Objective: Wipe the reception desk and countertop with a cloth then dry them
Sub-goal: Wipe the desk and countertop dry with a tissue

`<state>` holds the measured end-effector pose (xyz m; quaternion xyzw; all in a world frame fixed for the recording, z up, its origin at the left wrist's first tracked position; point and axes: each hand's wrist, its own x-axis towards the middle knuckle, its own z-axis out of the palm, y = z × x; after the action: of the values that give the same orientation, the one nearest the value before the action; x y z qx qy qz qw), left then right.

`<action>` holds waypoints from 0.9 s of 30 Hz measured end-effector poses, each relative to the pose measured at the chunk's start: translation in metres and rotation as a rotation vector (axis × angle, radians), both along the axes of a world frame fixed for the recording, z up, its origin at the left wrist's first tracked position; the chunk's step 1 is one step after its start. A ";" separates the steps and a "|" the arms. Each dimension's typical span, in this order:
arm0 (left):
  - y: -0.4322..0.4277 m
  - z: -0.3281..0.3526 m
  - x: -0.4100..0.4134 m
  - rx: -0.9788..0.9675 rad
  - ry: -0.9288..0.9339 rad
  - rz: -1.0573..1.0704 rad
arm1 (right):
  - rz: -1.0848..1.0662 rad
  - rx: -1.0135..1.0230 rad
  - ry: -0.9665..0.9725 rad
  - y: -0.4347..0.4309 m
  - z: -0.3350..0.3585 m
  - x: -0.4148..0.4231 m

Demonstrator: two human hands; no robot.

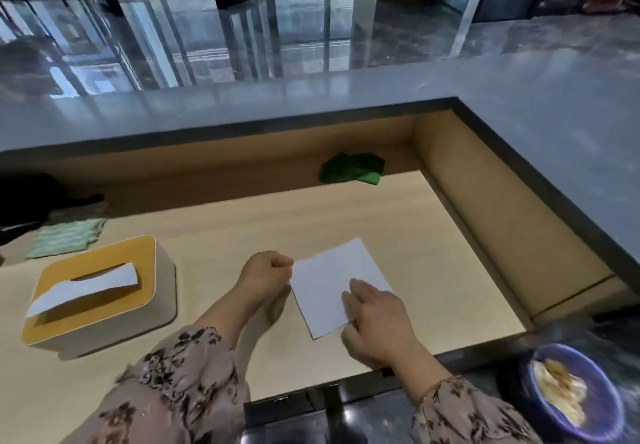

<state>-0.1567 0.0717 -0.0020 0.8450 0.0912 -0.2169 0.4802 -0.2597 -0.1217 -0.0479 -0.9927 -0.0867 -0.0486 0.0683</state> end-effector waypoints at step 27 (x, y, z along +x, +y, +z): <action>-0.015 -0.034 -0.002 0.975 -0.058 -0.738 | -0.512 -0.068 0.306 -0.144 -0.043 0.027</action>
<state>-0.1586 0.0568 -0.0357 0.9488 -0.1317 -0.2792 -0.0664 -0.2329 -0.2660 -0.0909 -0.9798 0.1762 0.0889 0.0328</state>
